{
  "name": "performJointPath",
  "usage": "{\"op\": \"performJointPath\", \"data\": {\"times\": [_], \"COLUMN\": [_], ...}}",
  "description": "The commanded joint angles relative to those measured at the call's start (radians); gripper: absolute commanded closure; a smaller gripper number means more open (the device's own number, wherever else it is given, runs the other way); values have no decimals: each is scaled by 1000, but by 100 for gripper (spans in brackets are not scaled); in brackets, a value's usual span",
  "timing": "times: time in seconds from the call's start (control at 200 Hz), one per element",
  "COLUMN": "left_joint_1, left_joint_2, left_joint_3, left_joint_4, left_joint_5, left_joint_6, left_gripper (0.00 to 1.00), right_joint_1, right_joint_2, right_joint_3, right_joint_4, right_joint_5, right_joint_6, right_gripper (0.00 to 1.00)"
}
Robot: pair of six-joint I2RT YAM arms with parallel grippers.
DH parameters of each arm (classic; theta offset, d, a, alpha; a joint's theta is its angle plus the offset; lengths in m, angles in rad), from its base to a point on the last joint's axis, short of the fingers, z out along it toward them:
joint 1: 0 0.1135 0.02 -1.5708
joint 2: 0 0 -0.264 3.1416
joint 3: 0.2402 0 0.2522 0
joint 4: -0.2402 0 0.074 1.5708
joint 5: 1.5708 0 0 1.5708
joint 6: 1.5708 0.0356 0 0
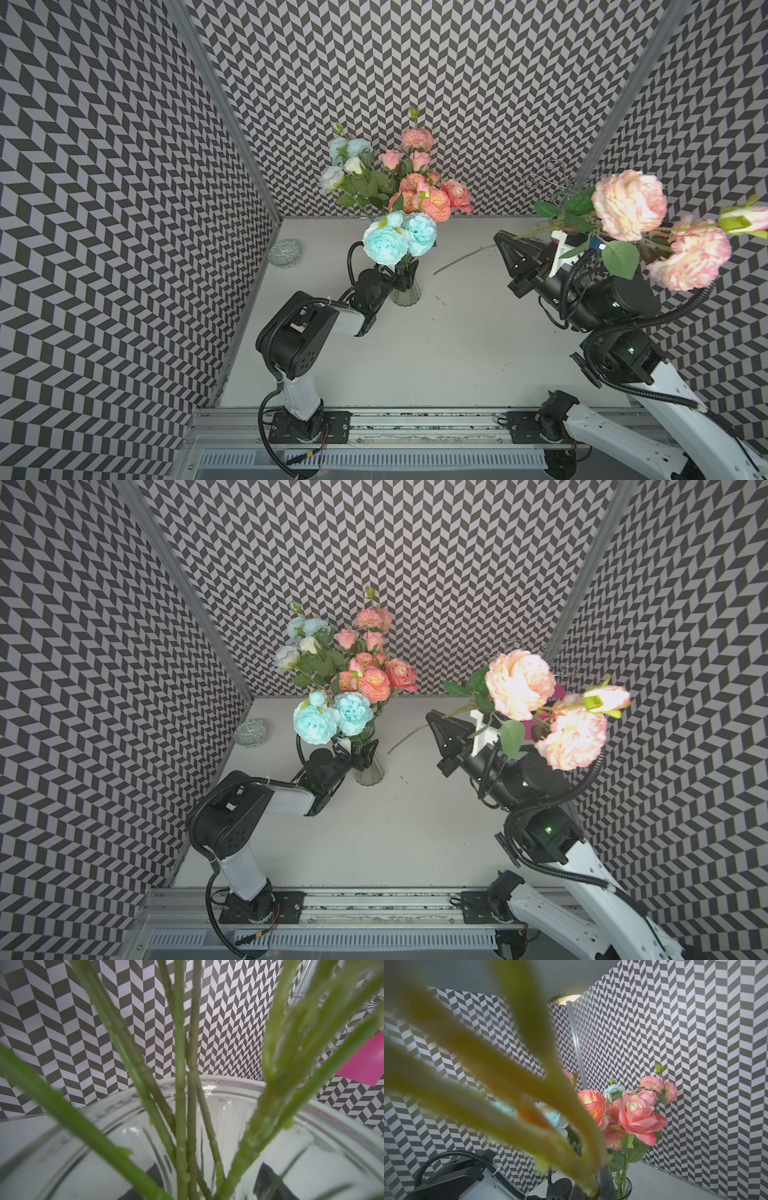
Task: Pick out pink flowers from the vase
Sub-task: Pick up the flower from the vase, then place the flower at the center of the board.
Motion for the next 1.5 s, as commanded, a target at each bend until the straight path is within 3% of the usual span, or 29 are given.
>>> {"op": "performJointPath", "data": {"times": [0.0,0.15,0.235,0.386,0.581,0.721,1.102,1.212,1.332,1.407,1.497], "left_joint_1": [10,7,7,3,3,2,5,5,5,5,5], "left_joint_2": [37,33,25,2,-41,-55,-48,-47,-49,-54,-55], "left_joint_3": [-25,-25,-32,-79,-161,-200,-226,-220,-215,-217,-217], "left_joint_4": [-146,-145,-133,-76,7,53,106,103,101,97,91], "left_joint_5": [-20,-6,6,42,73,99,138,146,146,140,137], "left_joint_6": [-12,-1,11,76,163,161,113,110,108,110,112], "left_gripper": [100,100,100,100,100,100,100,100,100,100,100], "right_joint_1": [-6,-46,-116,-274,-280,-285,-325,-344,-344,-344,-348], "right_joint_2": [-15,20,68,219,325,429,755,861,956,1003,1053], "right_joint_3": [9,8,13,72,102,105,96,54,28,34,58], "right_joint_4": [-39,-125,-182,-314,-408,-453,-338,-214,-99,-58,-32], "right_joint_5": [142,246,175,-101,-112,-145,-203,-269,-253,-220,-177], "right_joint_6": [29,65,141,223,212,239,270,294,329,351,350], "right_gripper": [100,100,100,100,100,100,100,100,99,93,77]}}
